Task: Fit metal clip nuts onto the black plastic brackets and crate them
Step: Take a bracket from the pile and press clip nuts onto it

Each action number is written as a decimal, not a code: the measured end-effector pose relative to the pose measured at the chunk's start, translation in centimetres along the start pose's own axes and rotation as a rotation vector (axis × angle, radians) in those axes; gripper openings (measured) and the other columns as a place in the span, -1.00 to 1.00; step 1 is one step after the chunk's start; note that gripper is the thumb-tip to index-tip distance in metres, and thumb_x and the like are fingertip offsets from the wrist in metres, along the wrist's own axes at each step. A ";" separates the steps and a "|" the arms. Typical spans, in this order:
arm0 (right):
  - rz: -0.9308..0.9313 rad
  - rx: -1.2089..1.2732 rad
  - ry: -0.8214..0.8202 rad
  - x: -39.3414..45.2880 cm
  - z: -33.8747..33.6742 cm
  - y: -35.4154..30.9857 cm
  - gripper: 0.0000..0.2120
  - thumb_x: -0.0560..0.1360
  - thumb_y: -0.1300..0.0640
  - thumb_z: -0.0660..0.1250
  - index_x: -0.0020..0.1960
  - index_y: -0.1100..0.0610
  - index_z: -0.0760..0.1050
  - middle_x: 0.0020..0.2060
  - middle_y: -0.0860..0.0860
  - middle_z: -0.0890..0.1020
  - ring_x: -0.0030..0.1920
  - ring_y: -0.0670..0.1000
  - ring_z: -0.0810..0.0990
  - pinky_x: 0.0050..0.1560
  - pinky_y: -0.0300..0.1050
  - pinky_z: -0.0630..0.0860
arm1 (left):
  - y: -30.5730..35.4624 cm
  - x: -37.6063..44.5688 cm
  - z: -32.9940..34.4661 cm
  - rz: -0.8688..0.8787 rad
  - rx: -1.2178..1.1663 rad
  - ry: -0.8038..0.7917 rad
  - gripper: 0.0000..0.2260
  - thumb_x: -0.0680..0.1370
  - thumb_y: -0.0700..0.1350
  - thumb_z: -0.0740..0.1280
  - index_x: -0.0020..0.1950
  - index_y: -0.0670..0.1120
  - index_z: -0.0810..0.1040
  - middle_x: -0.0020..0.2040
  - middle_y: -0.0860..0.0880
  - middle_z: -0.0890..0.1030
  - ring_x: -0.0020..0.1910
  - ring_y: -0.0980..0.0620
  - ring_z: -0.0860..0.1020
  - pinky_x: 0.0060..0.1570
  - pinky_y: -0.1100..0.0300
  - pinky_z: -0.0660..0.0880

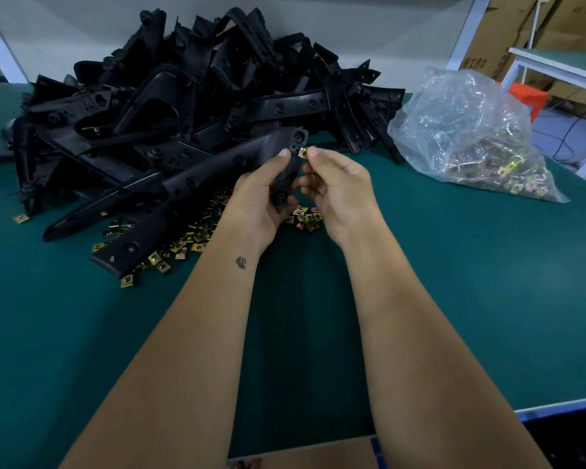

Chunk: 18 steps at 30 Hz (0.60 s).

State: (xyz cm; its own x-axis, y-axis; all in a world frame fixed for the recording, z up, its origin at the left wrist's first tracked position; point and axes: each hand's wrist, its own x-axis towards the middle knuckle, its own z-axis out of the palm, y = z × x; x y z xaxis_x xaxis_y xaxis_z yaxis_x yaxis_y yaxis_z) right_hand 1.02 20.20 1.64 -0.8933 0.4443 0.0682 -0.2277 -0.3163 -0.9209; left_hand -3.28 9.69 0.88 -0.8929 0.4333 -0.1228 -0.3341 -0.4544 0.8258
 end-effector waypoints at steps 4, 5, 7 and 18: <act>0.022 0.041 -0.029 -0.2 0.3 0.0 -0.88 0.60 0.25 0.29 -0.09 0.18 0.58 -0.38 -0.02 0.60 -0.41 -0.09 0.54 -0.32 -0.23 0.52 | 0.2 -0.1 -0.1 -0.015 -0.039 -0.024 -0.83 0.60 -0.05 0.34 -0.05 -0.13 0.62 -0.22 -0.03 0.64 -0.36 0.13 0.56 -0.42 0.33 0.43; 0.029 0.057 -0.034 -0.2 0.4 0.0 -0.88 0.60 0.25 0.28 -0.08 0.19 0.56 -0.38 -0.01 0.60 -0.41 -0.08 0.55 -0.33 -0.22 0.52 | 0.2 -0.1 -0.1 -0.016 -0.054 -0.020 -0.82 0.60 -0.04 0.34 -0.06 -0.13 0.63 -0.22 -0.03 0.64 -0.36 0.12 0.54 -0.41 0.33 0.43; 0.033 0.065 -0.031 -0.2 0.6 0.1 -0.88 0.62 0.24 0.25 -0.06 0.20 0.53 -0.38 0.00 0.59 -0.41 -0.07 0.55 -0.34 -0.21 0.52 | 0.2 0.0 -0.2 -0.014 -0.070 -0.021 -0.81 0.60 -0.04 0.33 -0.07 -0.13 0.63 -0.23 -0.03 0.64 -0.37 0.12 0.53 -0.40 0.33 0.43; -0.054 -0.087 0.055 -0.8 1.9 0.3 -0.85 0.59 0.20 0.32 -0.15 0.14 0.56 -0.39 -0.04 0.51 -0.43 -0.11 0.47 -0.37 -0.23 0.46 | -0.1 0.1 -0.7 0.069 -0.078 -0.087 -0.78 0.62 -0.07 0.32 0.12 -0.21 0.56 -0.21 -0.05 0.66 -0.29 0.09 0.61 -0.24 0.21 0.56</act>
State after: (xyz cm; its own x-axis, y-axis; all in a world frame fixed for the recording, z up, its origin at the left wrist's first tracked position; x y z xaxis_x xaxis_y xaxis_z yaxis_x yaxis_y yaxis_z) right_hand 0.91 18.19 2.04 -0.8575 0.5049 0.0992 -0.2378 -0.2179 -0.9465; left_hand -3.50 9.24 0.37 -0.8860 0.4635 -0.0160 -0.2982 -0.5429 0.7851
